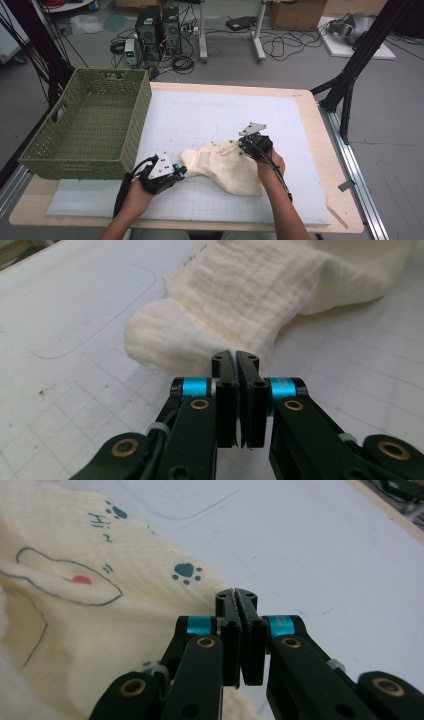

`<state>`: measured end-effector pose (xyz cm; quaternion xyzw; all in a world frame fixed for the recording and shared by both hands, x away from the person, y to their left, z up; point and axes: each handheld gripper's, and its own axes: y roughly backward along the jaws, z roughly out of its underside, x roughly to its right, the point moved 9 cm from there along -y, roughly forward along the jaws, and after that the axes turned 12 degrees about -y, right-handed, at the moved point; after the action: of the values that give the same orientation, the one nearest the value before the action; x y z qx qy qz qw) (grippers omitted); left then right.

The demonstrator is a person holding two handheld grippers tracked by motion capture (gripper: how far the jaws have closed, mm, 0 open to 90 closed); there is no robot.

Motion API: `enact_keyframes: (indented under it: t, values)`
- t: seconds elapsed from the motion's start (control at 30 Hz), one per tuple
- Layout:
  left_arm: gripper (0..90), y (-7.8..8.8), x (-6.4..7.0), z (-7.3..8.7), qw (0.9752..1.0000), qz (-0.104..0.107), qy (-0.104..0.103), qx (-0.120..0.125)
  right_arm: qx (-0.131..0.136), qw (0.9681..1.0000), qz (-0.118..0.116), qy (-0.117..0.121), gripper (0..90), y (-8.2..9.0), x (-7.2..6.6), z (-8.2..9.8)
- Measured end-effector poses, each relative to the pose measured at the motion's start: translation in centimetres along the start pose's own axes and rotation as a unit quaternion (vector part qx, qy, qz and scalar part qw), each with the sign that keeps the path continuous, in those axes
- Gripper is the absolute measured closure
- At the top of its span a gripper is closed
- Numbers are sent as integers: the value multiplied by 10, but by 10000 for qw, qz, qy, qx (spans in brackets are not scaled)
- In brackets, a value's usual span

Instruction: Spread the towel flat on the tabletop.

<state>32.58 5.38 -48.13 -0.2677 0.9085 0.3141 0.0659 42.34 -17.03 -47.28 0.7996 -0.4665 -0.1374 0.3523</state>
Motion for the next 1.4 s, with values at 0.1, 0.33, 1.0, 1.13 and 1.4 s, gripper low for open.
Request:
enact_keyframes:
  t: [0.1,0.33,1.0,1.13,1.4]
  values:
    - [769,-2,-6,2,9997,-124,217,-72,56,9999,-24,-149,737,-2,1,-1]
    - [579,11,-21,0,9976,-331,606,107,423,9957,-521,-642,603,26,9,7]
    - [553,13,-41,-1,9929,-454,1059,308,402,9889,-1385,-355,838,51,-17,67]
    - [538,13,-49,-15,9866,-316,1465,646,525,9817,-1815,-229,836,72,-30,68]
    - [489,-15,-74,-43,9864,-455,1432,660,439,9678,-2477,122,837,99,-66,90]
